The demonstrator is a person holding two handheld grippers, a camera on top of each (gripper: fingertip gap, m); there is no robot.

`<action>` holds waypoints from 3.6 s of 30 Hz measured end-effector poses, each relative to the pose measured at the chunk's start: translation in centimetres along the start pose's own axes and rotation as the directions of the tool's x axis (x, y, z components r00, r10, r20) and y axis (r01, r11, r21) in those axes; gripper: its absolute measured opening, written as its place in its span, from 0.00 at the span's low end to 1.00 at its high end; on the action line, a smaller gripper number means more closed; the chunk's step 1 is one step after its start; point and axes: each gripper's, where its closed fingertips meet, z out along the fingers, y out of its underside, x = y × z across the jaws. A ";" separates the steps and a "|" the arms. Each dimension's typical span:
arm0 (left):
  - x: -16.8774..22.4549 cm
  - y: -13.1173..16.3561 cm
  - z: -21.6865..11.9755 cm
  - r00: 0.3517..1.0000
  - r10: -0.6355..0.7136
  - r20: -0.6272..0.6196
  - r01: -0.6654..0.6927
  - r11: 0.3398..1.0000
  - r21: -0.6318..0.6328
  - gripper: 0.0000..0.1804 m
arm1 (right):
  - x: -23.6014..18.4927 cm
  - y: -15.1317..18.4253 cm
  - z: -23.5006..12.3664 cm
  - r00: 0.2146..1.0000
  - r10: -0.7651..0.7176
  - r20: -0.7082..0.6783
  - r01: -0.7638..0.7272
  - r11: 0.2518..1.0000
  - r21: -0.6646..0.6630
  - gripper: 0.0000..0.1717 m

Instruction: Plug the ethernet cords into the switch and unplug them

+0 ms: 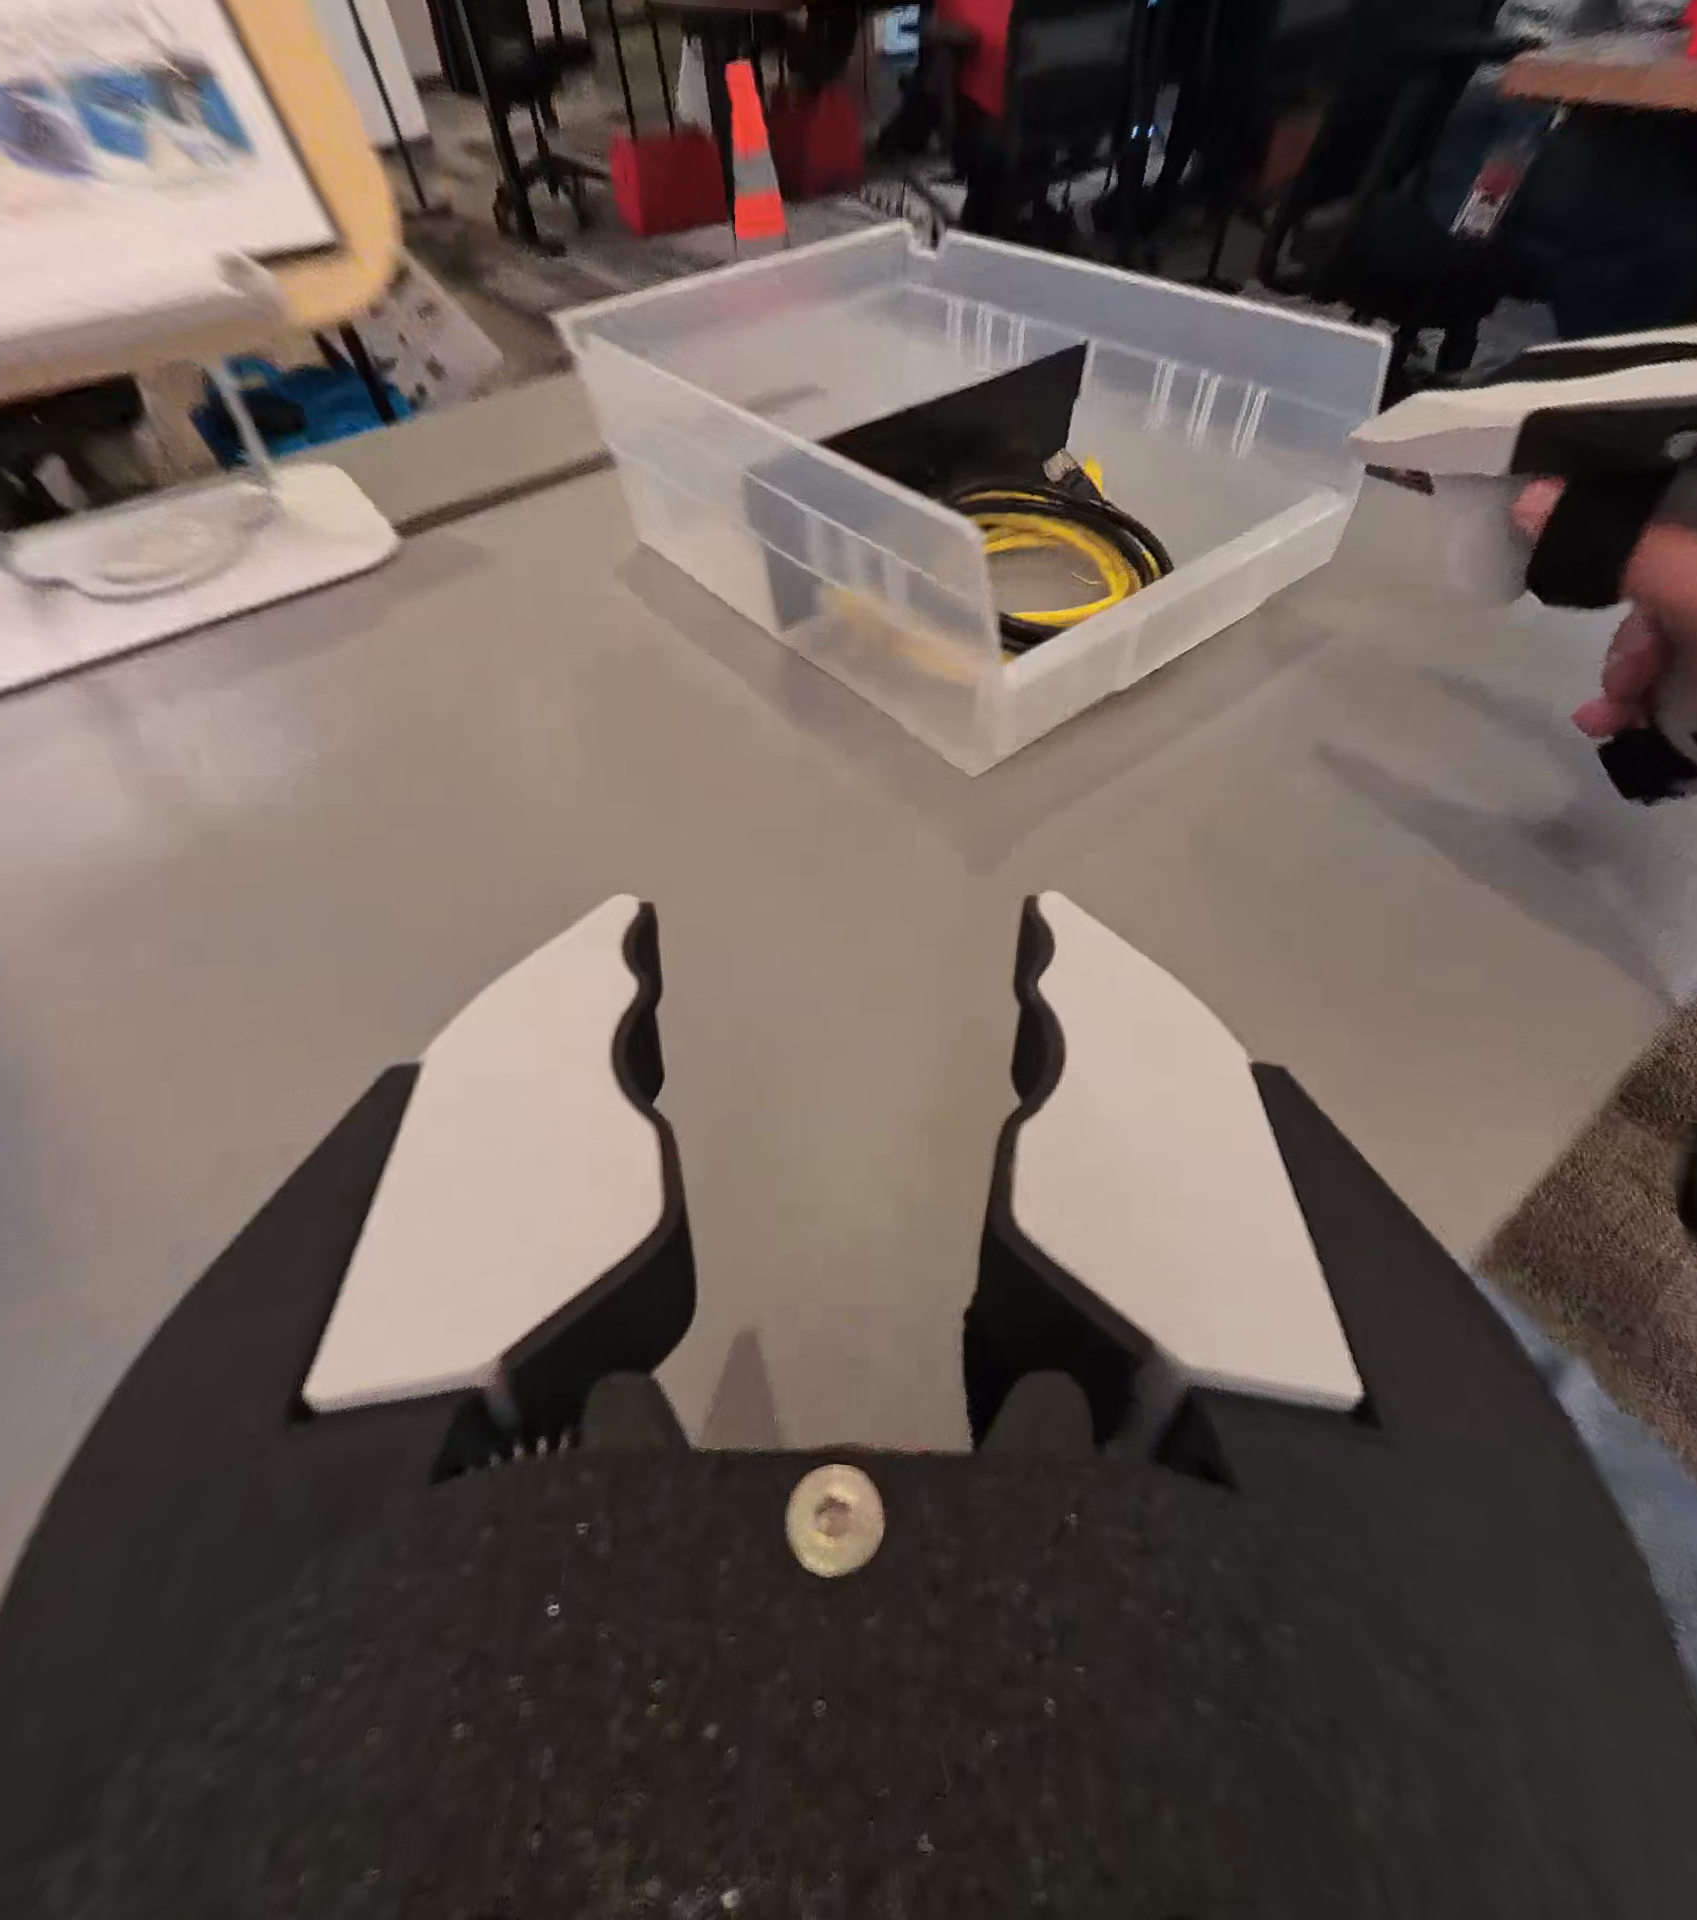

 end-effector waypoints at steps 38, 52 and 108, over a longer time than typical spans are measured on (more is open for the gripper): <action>-21.8 4.0 -3.7 0.877 -0.076 0.475 0.108 0.993 -0.039 0.03 | -30.0 -0.3 5.0 0.944 0.011 0.329 0.008 0.998 -0.058 0.03; -21.2 4.3 -12.9 0.955 -0.282 0.088 0.279 0.959 0.043 0.35 | -29.7 0.9 0.6 0.735 -0.220 0.642 0.266 0.964 0.027 0.20; -23.2 13.7 -26.8 0.787 -0.155 0.598 0.284 0.950 -0.127 0.04 | -49.5 4.1 -5.6 0.783 -0.138 0.606 0.280 0.949 -0.146 0.04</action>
